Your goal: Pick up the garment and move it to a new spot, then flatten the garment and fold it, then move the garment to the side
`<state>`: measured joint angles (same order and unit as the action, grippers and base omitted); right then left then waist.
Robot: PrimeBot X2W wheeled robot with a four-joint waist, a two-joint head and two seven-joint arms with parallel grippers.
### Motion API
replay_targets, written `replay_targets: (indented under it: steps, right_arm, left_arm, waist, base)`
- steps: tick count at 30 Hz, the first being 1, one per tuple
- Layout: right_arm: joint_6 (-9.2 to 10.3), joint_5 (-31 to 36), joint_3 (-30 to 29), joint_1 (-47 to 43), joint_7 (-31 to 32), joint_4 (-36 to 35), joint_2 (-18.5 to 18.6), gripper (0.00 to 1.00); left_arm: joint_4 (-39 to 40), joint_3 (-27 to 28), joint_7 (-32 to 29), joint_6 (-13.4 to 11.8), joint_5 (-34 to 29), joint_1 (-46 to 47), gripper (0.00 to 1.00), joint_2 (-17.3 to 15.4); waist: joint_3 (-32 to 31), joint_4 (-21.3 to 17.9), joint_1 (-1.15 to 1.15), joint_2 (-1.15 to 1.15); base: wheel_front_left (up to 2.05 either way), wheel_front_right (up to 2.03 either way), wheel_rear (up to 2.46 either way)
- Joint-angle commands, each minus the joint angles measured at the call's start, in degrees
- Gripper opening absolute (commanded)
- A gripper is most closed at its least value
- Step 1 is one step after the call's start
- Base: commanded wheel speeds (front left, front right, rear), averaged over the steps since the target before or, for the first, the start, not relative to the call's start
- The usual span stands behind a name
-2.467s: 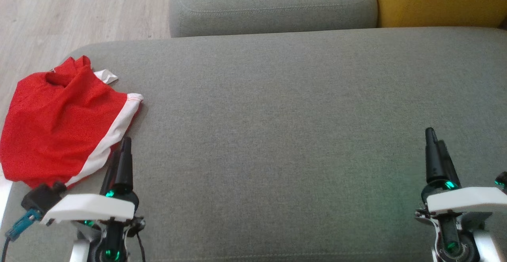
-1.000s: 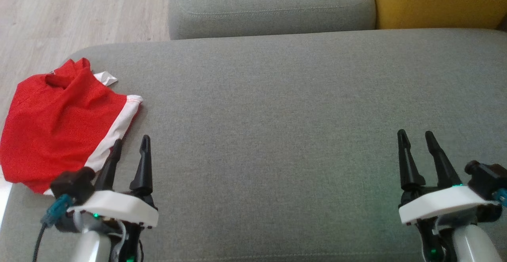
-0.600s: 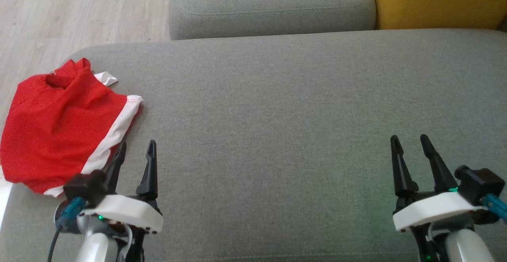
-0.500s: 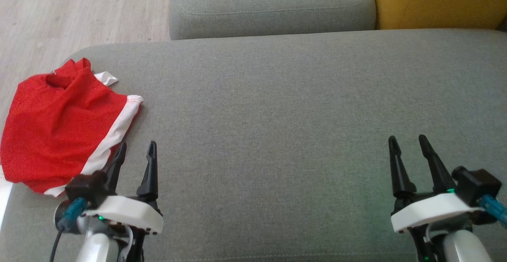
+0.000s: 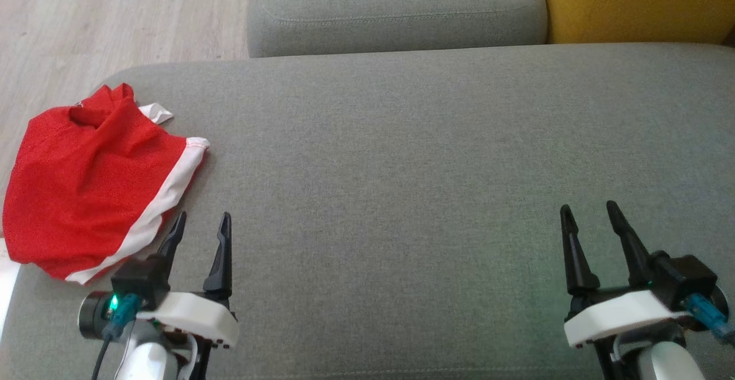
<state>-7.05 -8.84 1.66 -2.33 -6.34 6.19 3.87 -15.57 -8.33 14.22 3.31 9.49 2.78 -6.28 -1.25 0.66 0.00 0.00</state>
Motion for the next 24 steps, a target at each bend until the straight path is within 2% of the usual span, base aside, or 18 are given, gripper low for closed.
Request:
replay_targets:
  steps: [1,17,24]
  right_arm:
    - [-0.44,1.5,1.3,0.7,-1.0,-2.3,-0.1,1.0]
    - [-0.44,0.7,0.8,0.6,-0.8,-2.4,-0.5,1.0]
    - [-0.44,0.4,0.8,0.5,-0.2,-4.0,-0.6,1.0]
  left_arm:
    - [1.5,2.0,0.8,-0.4,-1.5,2.7,1.0,-0.5]
    - [0.4,2.6,0.8,-0.3,-0.4,3.1,1.0,-0.1]
    - [0.5,2.6,0.8,-0.5,-0.5,3.9,1.0,0.1]
  waist:
    - [0.0,0.0,0.0,0.0]
    - [0.3,0.6,0.0,0.0]
    - [0.4,3.7,0.0,0.0]
  base:
    - [0.0,0.0,0.0]
    - [0.0,0.0,0.0]
    - [0.0,0.0,0.0]
